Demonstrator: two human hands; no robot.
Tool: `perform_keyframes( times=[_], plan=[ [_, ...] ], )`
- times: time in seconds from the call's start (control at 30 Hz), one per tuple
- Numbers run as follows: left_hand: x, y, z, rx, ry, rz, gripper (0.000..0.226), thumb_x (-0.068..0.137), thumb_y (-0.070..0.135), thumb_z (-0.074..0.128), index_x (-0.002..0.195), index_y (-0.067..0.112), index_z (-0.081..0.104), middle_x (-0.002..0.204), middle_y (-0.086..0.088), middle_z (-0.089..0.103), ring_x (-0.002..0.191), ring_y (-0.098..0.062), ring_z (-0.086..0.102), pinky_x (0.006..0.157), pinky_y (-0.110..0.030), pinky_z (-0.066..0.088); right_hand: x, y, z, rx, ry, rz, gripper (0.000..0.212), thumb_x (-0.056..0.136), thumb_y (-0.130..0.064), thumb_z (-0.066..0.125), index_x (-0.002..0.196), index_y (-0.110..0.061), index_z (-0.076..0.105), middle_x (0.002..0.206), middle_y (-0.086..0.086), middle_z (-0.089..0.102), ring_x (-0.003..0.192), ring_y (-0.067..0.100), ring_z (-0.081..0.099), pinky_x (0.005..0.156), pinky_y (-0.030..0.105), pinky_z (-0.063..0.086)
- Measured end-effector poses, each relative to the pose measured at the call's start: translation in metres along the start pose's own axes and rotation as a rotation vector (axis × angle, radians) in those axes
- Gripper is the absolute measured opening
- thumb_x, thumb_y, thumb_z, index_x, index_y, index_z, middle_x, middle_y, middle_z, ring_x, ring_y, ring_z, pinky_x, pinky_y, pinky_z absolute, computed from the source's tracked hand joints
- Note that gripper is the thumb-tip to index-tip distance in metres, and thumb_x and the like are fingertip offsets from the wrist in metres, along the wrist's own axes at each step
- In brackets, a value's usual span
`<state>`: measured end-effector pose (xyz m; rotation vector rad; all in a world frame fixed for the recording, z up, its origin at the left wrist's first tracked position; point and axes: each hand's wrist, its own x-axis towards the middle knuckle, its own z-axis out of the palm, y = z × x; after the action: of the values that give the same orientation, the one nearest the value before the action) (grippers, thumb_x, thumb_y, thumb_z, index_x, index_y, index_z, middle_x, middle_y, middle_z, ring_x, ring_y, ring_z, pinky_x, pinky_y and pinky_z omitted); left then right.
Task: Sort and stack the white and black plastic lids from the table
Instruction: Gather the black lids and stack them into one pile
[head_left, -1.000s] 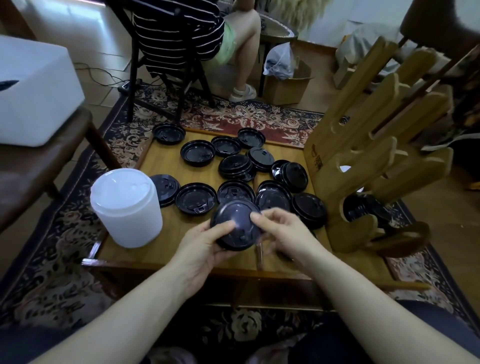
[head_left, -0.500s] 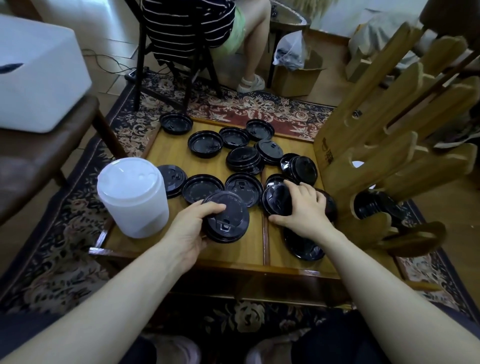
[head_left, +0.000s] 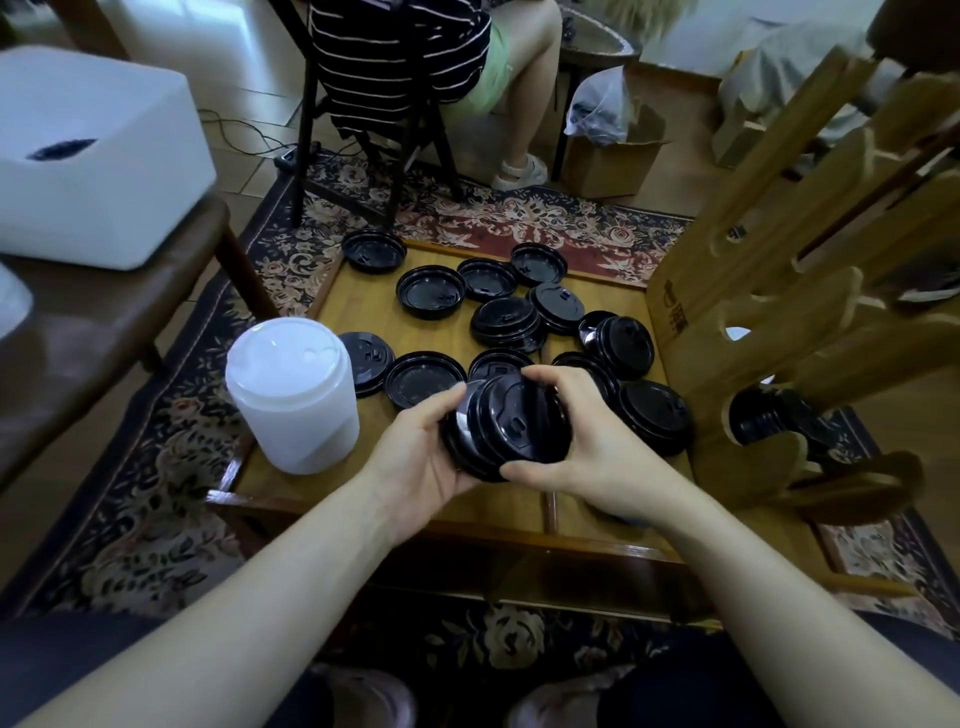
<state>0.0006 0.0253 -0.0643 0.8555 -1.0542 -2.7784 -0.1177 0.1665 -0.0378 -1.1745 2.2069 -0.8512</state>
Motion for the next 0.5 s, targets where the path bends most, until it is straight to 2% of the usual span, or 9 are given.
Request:
perform_keyframes(
  times=[0.1, 0.23, 0.33, 0.5],
  plan=[
    [-0.001, -0.002, 0.0, -0.01, -0.034, -0.012, 0.044, 0.105, 0.038, 0.037, 0.128, 0.011, 0.063, 0.12, -0.013, 0.072, 0.105, -0.023, 0.071, 0.082, -0.037, 0.058, 0.001, -0.002, 0.004, 0.0, 0.026, -0.007, 0.089, 0.072, -0.036, 0.084, 0.143, -0.026, 0.031, 0.137, -0.011, 0.038, 0.13, 0.006, 0.038, 0.109, 0.022, 0.035],
    [-0.003, -0.003, 0.003, 0.014, -0.063, 0.01, 0.045, 0.097, 0.045, 0.049, 0.123, 0.012, 0.067, 0.119, -0.011, 0.072, 0.103, -0.021, 0.072, 0.076, -0.032, 0.061, -0.001, -0.005, 0.009, -0.038, 0.05, -0.024, 0.09, 0.069, -0.042, 0.085, 0.142, -0.029, 0.034, 0.136, -0.014, 0.041, 0.128, 0.003, 0.038, 0.109, 0.025, 0.037],
    [-0.001, -0.005, 0.003, 0.014, -0.054, 0.054, 0.039, 0.085, 0.026, 0.065, 0.121, 0.01, 0.066, 0.115, -0.013, 0.073, 0.098, -0.023, 0.072, 0.077, -0.034, 0.06, -0.002, -0.007, 0.014, -0.082, 0.074, -0.065, 0.091, 0.067, -0.049, 0.084, 0.141, -0.03, 0.035, 0.135, -0.016, 0.043, 0.127, 0.004, 0.041, 0.107, 0.029, 0.041],
    [0.002, -0.009, 0.002, -0.009, -0.016, 0.12, 0.039, 0.083, 0.009, 0.065, 0.122, 0.008, 0.063, 0.104, -0.012, 0.074, 0.09, -0.023, 0.073, 0.08, -0.037, 0.06, -0.002, -0.007, 0.017, -0.053, 0.074, -0.084, 0.093, 0.066, -0.052, 0.083, 0.142, -0.031, 0.033, 0.135, -0.016, 0.04, 0.124, 0.002, 0.045, 0.103, 0.033, 0.047]
  ],
)
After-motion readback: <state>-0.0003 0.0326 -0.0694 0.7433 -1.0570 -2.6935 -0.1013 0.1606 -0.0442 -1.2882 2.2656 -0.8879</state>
